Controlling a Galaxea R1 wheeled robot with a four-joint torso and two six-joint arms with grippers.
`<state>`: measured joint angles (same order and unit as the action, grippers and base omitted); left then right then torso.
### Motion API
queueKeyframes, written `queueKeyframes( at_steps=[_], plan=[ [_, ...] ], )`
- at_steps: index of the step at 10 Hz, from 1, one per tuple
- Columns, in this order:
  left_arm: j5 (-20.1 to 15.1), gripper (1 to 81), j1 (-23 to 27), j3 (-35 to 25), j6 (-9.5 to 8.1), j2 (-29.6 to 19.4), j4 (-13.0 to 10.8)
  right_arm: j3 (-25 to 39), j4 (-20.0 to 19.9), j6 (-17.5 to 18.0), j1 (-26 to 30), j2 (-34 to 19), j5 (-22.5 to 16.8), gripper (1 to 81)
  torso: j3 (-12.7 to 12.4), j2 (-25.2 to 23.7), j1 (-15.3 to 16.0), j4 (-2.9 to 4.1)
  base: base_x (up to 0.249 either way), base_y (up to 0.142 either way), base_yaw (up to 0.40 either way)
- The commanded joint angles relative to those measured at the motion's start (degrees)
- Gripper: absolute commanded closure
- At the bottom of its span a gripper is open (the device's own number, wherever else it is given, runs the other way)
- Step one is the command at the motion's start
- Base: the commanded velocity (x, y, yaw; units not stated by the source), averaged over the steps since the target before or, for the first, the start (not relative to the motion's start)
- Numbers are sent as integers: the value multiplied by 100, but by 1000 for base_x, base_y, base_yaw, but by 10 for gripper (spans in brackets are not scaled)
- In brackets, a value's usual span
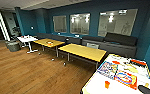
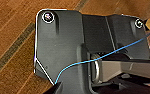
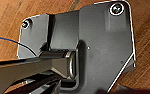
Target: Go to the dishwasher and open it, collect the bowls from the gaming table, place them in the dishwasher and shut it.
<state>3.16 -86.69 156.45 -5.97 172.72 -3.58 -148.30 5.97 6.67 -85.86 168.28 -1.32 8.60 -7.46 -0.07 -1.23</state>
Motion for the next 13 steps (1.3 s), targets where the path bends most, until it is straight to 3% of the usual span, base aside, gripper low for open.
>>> queueKeyframes(
  at_steps=[1, 9, 13],
  plan=[
    [-281, 10, 297, -1, 26, -9, 7, 4, -17, -8, 336, -55, -281, 10, 0, 0, 7, 0, 101, 0, 0],
    [-289, 10, 297, 8, 26, 9, -46, -5, -26, -8, 336, -46, -281, 10, 2, 2, 7, 0, 0, 0, 0],
    [-281, 10, 297, -1, 26, -26, -37, -5, -35, -8, 328, -46, -281, 10, 2, 2, 7, 0, 0, 0, -256]
  ],
)
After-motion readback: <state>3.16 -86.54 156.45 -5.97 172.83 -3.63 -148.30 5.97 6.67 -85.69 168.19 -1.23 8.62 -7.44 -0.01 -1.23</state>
